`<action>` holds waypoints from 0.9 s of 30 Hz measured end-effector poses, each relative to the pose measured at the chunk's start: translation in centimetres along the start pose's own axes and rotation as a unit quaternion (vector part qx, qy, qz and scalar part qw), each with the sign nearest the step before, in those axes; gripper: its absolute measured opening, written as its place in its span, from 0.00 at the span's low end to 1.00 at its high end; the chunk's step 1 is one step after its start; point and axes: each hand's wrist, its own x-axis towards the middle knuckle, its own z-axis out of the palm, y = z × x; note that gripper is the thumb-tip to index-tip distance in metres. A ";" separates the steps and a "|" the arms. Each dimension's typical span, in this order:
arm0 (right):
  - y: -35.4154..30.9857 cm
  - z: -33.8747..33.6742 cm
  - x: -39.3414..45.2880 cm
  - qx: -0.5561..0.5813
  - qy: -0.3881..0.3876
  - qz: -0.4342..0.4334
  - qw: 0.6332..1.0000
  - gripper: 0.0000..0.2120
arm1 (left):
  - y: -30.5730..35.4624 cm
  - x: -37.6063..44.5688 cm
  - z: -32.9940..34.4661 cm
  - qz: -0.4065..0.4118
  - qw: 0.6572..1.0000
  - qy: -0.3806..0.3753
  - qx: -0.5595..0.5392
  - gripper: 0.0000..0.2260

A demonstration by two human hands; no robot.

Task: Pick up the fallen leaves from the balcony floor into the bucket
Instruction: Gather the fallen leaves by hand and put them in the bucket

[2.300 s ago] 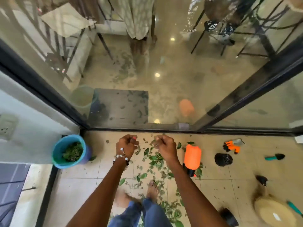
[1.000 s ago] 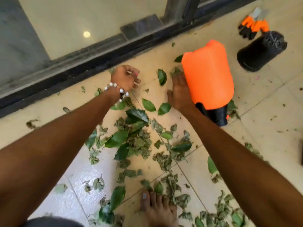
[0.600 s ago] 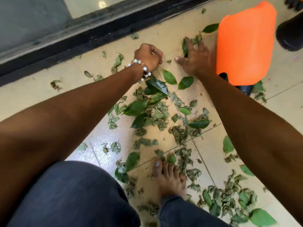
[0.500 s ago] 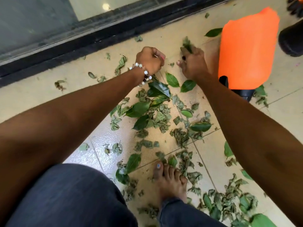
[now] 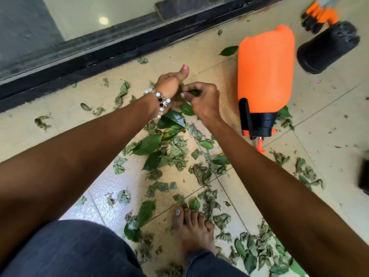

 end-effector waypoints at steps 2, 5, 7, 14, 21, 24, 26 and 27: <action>-0.6 -0.2 -0.6 0.053 -0.007 0.008 0.999 0.06 | 0.0 -0.4 1.4 -0.039 0.998 -0.035 -0.023 0.17; -0.7 -2.4 -0.5 -0.023 -0.061 -0.060 0.996 0.09 | 0.1 -0.5 4.1 -0.045 0.994 0.005 -0.101 0.16; 0.3 -4.3 -0.4 -0.134 -0.148 -0.126 0.972 0.14 | 0.2 -0.3 4.9 -0.036 0.990 0.046 -0.126 0.16; -1.0 -11.8 -2.7 -0.022 -0.194 -0.107 0.975 0.17 | 1.0 -1.7 10.6 -0.010 0.990 0.044 -0.131 0.16; -0.2 -21.5 -6.3 0.219 0.097 0.002 0.971 0.10 | 2.9 -4.2 17.4 0.052 0.988 -0.034 -0.143 0.20; 5.0 -25.1 -7.3 0.109 0.269 0.100 0.952 0.05 | 3.3 -5.7 20.3 0.058 0.986 -0.074 -0.139 0.18; 8.1 -27.1 -8.0 0.003 0.301 0.174 0.938 0.07 | 3.4 -6.1 21.7 0.067 0.985 -0.101 -0.123 0.17; 9.1 -28.1 -8.5 -0.045 0.287 0.200 0.936 0.10 | 3.5 -6.0 22.3 0.074 0.985 -0.114 -0.108 0.16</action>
